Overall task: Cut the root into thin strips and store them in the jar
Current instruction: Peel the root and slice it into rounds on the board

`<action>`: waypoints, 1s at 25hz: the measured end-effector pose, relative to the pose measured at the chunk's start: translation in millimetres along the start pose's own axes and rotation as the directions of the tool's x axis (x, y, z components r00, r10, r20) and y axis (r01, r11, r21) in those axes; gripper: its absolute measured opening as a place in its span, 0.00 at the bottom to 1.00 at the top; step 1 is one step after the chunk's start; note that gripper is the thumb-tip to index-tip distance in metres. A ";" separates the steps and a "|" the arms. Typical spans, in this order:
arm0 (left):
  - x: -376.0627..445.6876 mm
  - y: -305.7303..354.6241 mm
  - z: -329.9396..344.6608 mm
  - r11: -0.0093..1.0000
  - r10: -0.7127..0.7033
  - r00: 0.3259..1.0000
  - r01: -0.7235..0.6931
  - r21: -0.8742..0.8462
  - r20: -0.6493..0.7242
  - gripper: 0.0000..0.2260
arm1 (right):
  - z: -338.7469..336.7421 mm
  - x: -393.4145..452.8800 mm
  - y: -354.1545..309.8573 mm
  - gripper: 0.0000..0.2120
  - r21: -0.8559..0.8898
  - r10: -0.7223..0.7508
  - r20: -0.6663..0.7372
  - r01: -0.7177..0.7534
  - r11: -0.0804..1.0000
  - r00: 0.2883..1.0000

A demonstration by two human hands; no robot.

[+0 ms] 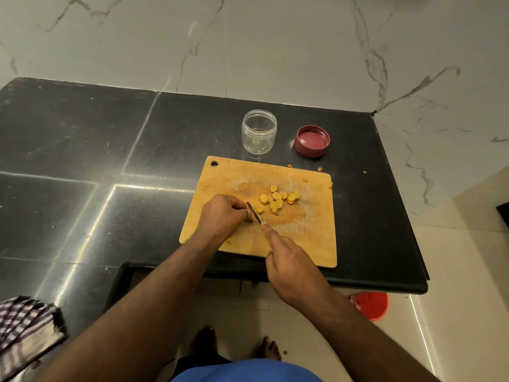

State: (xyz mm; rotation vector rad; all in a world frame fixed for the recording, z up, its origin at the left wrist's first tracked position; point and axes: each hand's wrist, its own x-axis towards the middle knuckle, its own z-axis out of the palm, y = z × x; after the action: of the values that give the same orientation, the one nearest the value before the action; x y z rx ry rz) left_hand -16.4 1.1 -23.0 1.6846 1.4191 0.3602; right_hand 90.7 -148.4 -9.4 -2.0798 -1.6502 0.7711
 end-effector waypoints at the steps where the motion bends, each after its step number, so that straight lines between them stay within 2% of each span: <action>1: 0.0 0.2 -0.2 1.000 -0.001 1.000 0.001 0.000 -0.005 0.03 | -0.5 0.0 0.2 0.27 0.002 0.000 0.003 0.000 1.000 1.000; 11: 2.8 5.6 -1.0 0.999 -0.029 0.999 0.030 0.036 -0.020 0.07 | -11.3 7.3 4.7 0.27 -0.017 -0.014 0.081 0.016 1.000 0.997; 25: 5.5 4.7 -2.3 0.999 -0.036 0.999 0.036 0.039 0.001 0.07 | -29.6 28.0 4.0 0.27 -0.051 -0.012 0.215 0.023 0.998 0.977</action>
State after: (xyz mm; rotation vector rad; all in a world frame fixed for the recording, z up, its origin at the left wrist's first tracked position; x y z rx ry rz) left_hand -13.2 7.2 -19.8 1.6879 1.4626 0.3126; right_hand 116.9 -120.9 6.2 -2.0760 -1.8164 0.9860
